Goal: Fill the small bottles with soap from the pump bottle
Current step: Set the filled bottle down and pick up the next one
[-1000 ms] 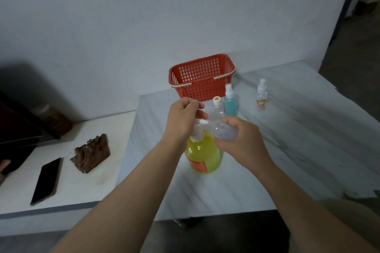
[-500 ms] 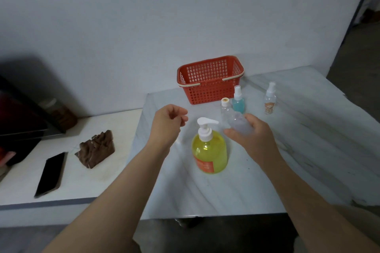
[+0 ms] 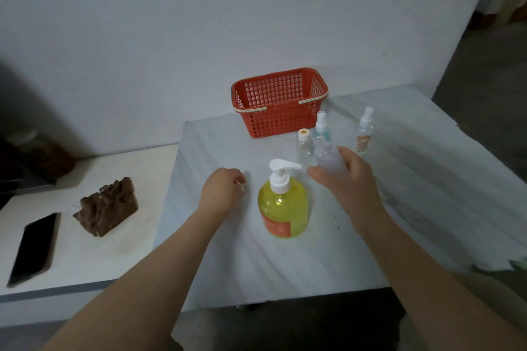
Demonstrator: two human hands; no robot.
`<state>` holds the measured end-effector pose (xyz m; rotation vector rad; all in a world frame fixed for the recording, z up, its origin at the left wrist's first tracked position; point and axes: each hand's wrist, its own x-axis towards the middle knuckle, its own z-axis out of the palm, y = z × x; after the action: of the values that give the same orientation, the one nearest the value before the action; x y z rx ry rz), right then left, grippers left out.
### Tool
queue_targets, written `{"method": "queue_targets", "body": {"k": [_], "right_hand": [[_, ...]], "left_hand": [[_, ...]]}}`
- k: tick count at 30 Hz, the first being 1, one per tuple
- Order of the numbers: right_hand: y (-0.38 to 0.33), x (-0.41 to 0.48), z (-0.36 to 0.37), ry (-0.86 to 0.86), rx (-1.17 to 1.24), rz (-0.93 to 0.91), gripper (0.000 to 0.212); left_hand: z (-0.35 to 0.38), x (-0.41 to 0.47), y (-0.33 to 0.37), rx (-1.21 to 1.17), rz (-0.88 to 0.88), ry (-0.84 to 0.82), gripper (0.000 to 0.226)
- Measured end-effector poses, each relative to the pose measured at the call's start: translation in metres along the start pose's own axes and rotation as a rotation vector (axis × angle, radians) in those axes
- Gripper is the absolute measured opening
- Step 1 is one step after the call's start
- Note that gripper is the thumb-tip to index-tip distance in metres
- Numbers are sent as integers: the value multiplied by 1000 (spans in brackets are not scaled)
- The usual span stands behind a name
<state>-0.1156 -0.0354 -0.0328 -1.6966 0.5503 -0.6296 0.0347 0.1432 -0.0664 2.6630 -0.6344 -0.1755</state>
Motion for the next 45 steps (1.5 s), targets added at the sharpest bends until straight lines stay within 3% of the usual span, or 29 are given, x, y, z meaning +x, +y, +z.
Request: {"method": "queue_targets", "body": {"k": [5,12,16,19,24,31,37,41,45], "right_hand": [[-4,-7,-3,-25,46,-8,17],[-33,-23,-13,-47,167,-31,18],[-50,-37,-16,-78,215,-98,22],[-58,-49,-16,-102,217,-167,27],[-70,-75,-21,-154,198,-273,8],[-64,-96,-25,-144,134,-260,25],[-54,-109,-19,-191,64,-246,27],[-54,-113,-11,-201,54,-244,27],[-57,-114,-8,-225,103,-254,24]], "left_hand": [[-10,-2,8,-12,52,97,18],[-82,-24,52,-339,117,287,9],[-122,-59,93,-613,267,224,7],[-135,-84,120,-675,362,159,13],[-139,-108,136,-654,418,108,9],[-141,-130,132,-573,421,41,5],[-145,-143,120,-341,519,-21,28],[-145,-147,114,-370,509,-39,30],[-146,-150,112,-346,473,83,12]]}}
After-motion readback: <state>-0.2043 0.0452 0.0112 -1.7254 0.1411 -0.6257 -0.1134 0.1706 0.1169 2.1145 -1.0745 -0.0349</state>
